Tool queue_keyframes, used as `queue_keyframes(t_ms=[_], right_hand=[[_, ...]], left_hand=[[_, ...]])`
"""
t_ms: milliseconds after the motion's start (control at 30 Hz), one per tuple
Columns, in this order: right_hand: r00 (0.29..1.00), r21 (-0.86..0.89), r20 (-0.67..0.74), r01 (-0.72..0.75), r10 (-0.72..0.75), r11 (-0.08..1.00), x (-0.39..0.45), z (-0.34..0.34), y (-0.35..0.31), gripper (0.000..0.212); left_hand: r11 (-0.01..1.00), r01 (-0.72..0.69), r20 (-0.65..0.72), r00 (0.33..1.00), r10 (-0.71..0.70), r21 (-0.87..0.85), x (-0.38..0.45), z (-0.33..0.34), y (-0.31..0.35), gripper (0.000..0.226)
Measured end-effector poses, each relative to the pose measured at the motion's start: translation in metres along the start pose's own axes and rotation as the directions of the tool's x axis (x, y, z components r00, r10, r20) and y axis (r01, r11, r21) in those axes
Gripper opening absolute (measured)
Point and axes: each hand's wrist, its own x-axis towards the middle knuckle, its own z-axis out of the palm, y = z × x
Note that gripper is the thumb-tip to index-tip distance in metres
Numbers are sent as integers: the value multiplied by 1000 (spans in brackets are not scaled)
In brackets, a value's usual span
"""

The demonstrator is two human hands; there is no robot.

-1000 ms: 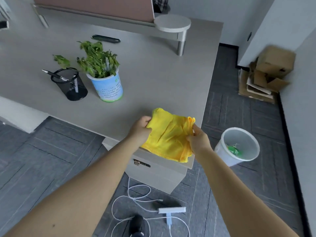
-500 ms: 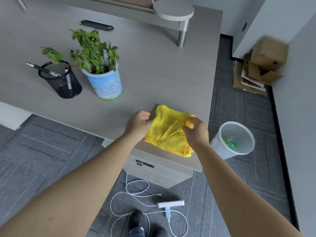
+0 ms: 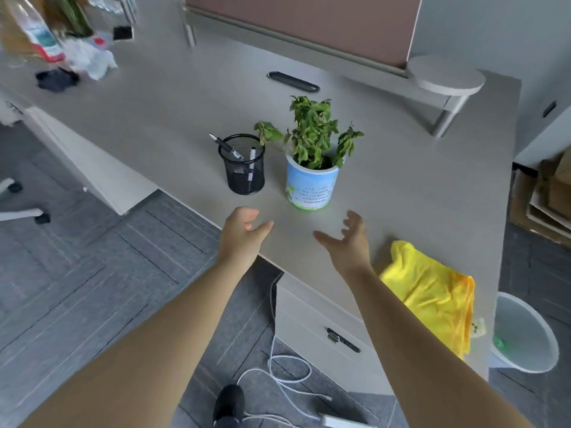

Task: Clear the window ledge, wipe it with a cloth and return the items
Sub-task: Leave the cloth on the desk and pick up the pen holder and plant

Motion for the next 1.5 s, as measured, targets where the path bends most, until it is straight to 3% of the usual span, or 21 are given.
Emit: queue_keyframes(t_ms=[167, 367, 500, 700, 800, 1000, 1167, 1367, 1500], right_hand=[[996, 3, -86, -4, 5, 1000, 38, 53, -10, 98], [929, 64, -347, 159, -128, 985, 86, 85, -15, 118], [909, 157, -387, 230, -155, 960, 104, 92, -7, 121], [892, 179, -435, 224, -127, 958, 108, 95, -4, 98], [870, 153, -479, 217, -120, 964, 108, 99, -5, 98], [839, 204, -530, 268, -125, 942, 99, 96, -11, 100], [825, 211, -545, 310, -152, 927, 74, 66, -16, 76], [790, 187, -604, 272, -108, 944, 10, -1, -15, 87], [723, 134, -680, 285, -122, 949, -57, -52, -8, 89]], left_hand=[[1000, -25, -39, 999, 26, 17, 72, -22, -23, 70], [994, -7, 92, 996, 18, -113, 160, -25, -36, 106], [965, -83, 184, 974, 131, -247, 189, -14, -40, 78], [953, -164, 296, 925, 238, -255, 200, -10, -45, 70], [961, -186, 282, 929, 240, -206, 203, -9, -43, 72], [950, -162, 324, 913, 248, -268, 190, -14, -31, 70], [937, -195, 393, 868, 302, -289, 163, -15, -11, 44], [930, -215, 465, 818, 338, -297, 98, 7, 31, 50], [932, -216, 537, 770, 345, -290, 37, 35, 56, 75]])
